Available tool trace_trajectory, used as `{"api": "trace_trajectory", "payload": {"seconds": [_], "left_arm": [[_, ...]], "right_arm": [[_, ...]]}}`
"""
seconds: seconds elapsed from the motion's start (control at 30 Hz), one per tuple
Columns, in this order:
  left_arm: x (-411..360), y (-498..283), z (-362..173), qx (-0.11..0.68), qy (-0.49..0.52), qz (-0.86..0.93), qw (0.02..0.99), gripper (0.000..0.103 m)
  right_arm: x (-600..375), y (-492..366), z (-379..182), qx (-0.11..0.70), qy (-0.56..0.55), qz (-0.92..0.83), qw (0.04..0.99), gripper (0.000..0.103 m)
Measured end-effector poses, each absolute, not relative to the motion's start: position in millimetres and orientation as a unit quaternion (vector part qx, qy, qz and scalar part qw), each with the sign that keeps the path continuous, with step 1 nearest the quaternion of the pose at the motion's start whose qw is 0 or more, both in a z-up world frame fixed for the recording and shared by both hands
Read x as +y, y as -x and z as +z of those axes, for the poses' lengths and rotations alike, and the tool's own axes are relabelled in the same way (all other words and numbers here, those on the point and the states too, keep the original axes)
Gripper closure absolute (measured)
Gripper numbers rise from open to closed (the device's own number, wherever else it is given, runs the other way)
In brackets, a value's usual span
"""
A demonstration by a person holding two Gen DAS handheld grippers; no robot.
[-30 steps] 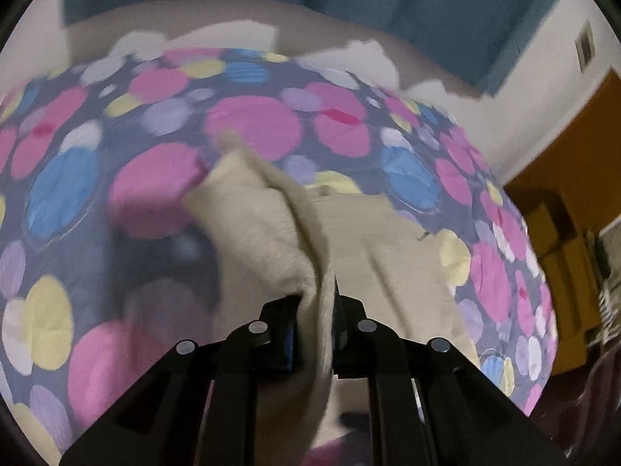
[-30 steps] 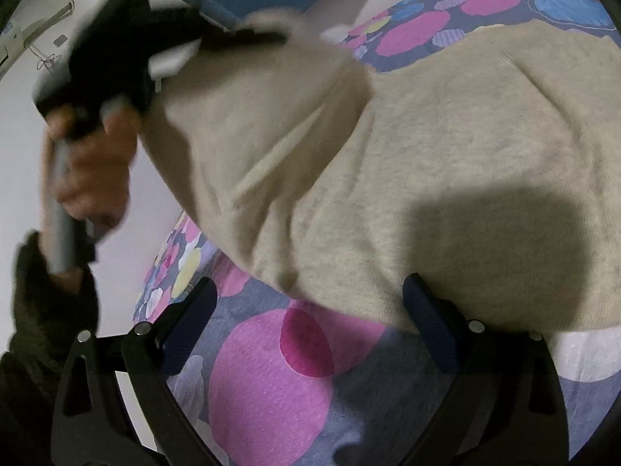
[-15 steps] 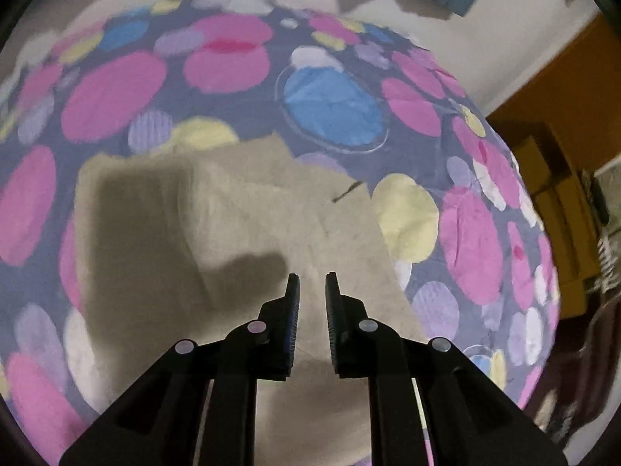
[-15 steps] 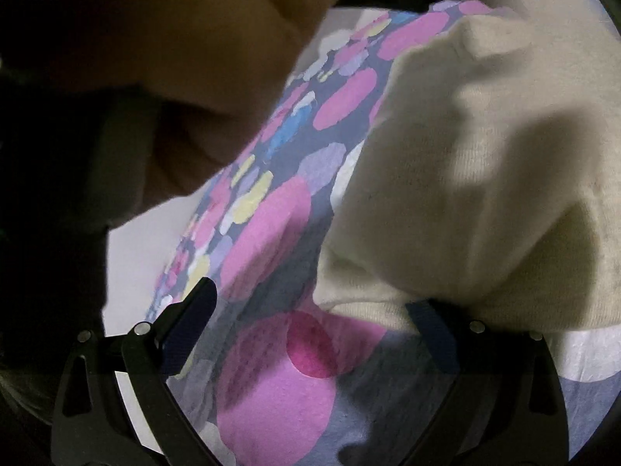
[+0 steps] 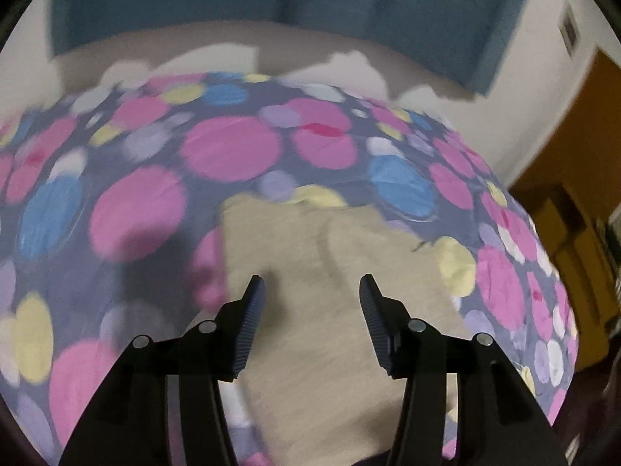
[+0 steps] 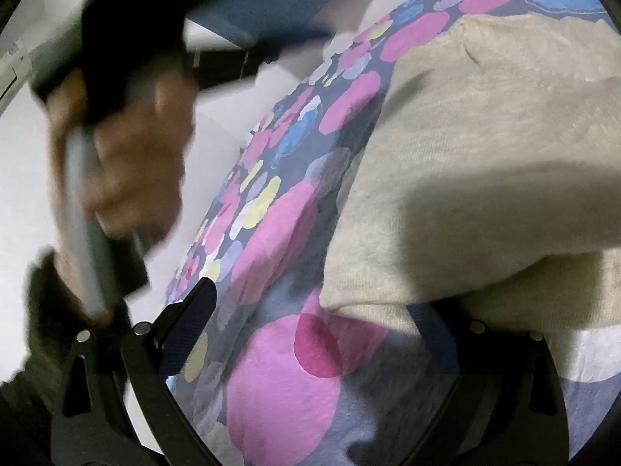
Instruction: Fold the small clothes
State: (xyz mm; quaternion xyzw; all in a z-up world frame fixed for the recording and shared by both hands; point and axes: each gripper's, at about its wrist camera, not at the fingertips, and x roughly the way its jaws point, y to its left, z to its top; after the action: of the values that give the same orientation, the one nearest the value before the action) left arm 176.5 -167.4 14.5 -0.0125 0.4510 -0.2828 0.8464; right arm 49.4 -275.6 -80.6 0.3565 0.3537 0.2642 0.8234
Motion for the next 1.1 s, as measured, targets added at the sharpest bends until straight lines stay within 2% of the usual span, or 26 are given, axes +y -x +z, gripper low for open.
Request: {"api": "trace_trajectory", "payload": {"seconds": [0.07,0.17,0.33,0.53,0.8,0.97,1.03,1.1], "left_arm": [[-133,-167,-1,0.451,0.045,-0.266,0.851,0.052],[-98,-142,-20,0.436,0.084,-0.242,0.863,0.044],[-74,-117,-50,0.407,0.14,-0.252,0.866,0.039],[-62,-135,-89,0.453,0.19,-0.268,0.829,0.039],[-74,-130,-85,0.449,0.158,-0.274,0.836,0.037],[-77,-128,-86,0.452,0.15,-0.281,0.833,0.036],[-77,-128,-86,0.452,0.151,-0.282,0.833,0.036],[-76,-128,-87,0.453,0.152,-0.283,0.832,0.036]], "right_arm": [[-280,-47,-84,0.351,-0.364,0.267,0.82,0.006],[-287,-46,-86,0.346,-0.38,0.269,0.815,0.006],[-303,-41,-90,0.323,-0.433,0.267,0.798,0.006],[-342,-26,-93,0.279,-0.495,0.213,0.795,0.006],[-386,-16,-90,0.251,-0.545,0.155,0.785,0.006],[-404,-37,-96,0.308,-0.572,0.168,0.741,0.006],[-410,-49,-92,0.318,-0.569,0.165,0.74,0.008],[-419,-58,-90,0.33,-0.561,0.151,0.744,0.02]]}}
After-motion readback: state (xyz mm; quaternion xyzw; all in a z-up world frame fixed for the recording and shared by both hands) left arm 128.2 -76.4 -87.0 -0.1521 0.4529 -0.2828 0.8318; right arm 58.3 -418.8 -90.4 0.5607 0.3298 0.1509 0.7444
